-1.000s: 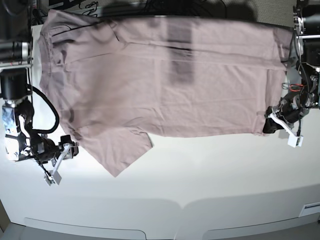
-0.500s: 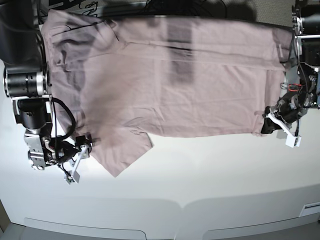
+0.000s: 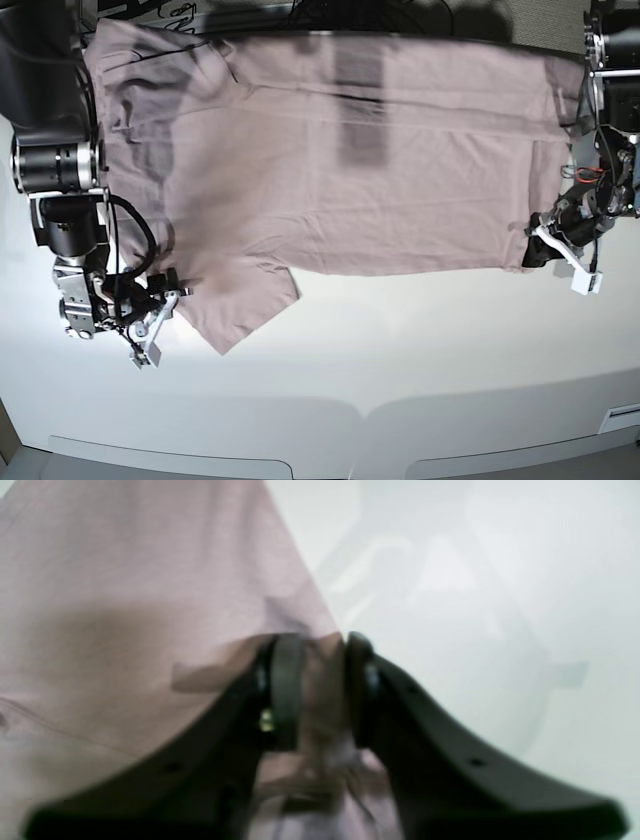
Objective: Fold the T-shirt properly
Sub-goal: 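Grasp the hem corners with both grippers, then fold the hem up over the collar edge with both grippers, then release the hem and reposition both grippers at the strip's ends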
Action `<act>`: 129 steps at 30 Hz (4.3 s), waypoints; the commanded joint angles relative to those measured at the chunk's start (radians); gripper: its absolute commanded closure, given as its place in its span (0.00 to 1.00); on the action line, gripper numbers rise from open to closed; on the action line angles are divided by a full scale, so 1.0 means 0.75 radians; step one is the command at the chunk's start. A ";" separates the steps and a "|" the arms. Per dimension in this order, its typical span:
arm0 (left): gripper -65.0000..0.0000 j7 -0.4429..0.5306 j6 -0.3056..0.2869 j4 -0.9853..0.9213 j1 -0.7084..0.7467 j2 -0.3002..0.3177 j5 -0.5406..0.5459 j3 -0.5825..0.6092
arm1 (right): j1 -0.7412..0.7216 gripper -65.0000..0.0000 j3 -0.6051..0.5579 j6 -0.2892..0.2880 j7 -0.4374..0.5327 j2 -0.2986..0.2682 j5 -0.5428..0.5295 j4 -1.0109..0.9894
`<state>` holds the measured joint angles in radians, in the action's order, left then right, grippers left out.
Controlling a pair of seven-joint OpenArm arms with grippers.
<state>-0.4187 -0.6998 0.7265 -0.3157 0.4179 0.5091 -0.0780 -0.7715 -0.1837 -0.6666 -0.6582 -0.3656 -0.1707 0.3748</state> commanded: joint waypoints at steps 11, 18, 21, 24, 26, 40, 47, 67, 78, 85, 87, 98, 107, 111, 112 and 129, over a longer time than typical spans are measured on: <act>1.00 0.009 0.002 0.008 -0.015 0.016 -0.024 0.000 | -0.006 1.00 0.001 0.032 0.138 -0.021 0.020 0.003; 1.00 0.107 0.145 0.013 -0.030 0.016 -0.020 0.000 | -0.063 1.00 0.001 0.051 0.222 -0.038 0.018 0.012; 1.00 0.103 0.146 0.060 -0.029 0.017 -0.004 0.000 | -0.089 1.00 0.001 0.051 0.211 -0.061 -0.001 0.052; 1.00 0.043 0.170 0.142 -0.028 0.020 -0.003 0.000 | -0.094 1.00 0.001 0.050 0.127 -0.085 -0.065 0.139; 1.00 -0.019 0.266 0.221 -0.022 0.020 -0.003 0.000 | -0.091 1.00 0.001 0.050 0.061 -0.102 -0.107 0.199; 1.00 -0.116 0.481 0.850 0.326 0.109 0.042 -0.001 | 0.179 1.00 0.001 0.003 -0.276 -0.336 -0.595 0.810; 1.00 -0.110 0.516 1.053 0.534 0.129 0.047 -0.135 | 0.523 1.00 0.010 0.163 -0.275 -0.483 -0.754 1.265; 1.00 -0.126 0.490 1.418 1.016 0.127 0.055 -0.314 | 1.336 1.00 0.735 0.199 -0.299 -0.479 -0.840 1.808; 1.00 -0.139 0.490 1.420 1.176 0.122 -0.020 -0.314 | 1.554 1.00 0.921 0.010 -0.260 -0.245 -0.813 1.807; 1.00 -0.114 0.490 1.419 1.234 0.081 -0.142 -0.314 | 1.596 1.00 0.921 0.010 -0.160 -0.086 -0.570 1.806; 1.00 -0.083 0.490 1.419 1.238 0.054 -0.195 -0.314 | 1.595 1.00 0.921 0.010 -0.154 -0.049 -0.511 1.806; 1.00 -0.037 0.490 1.375 1.238 0.009 -0.295 -0.314 | 1.606 1.00 0.921 0.010 -0.123 -0.008 -0.334 1.801; 1.00 -0.028 0.491 1.361 1.236 0.019 -0.296 -0.314 | 1.606 1.00 0.921 0.010 -0.122 -0.008 -0.282 1.801; 1.00 -0.028 0.495 1.361 1.233 0.020 -0.297 -0.314 | 1.605 1.00 0.921 0.011 -0.122 -0.016 -0.265 1.801; 1.00 -0.029 0.495 1.361 1.233 0.019 -0.302 -0.314 | 1.606 0.98 0.921 0.011 -0.122 -0.021 -0.266 1.801; 0.48 -0.125 0.316 1.360 1.234 0.020 -0.010 -0.578 | 1.601 0.53 0.921 0.010 -0.120 -0.196 -0.719 1.801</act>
<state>-0.5308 -0.4633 1.7348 0.6060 0.4175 0.4931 -0.5030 0.4320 0.4976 -0.6552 -0.7643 -0.4931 -0.6884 1.7119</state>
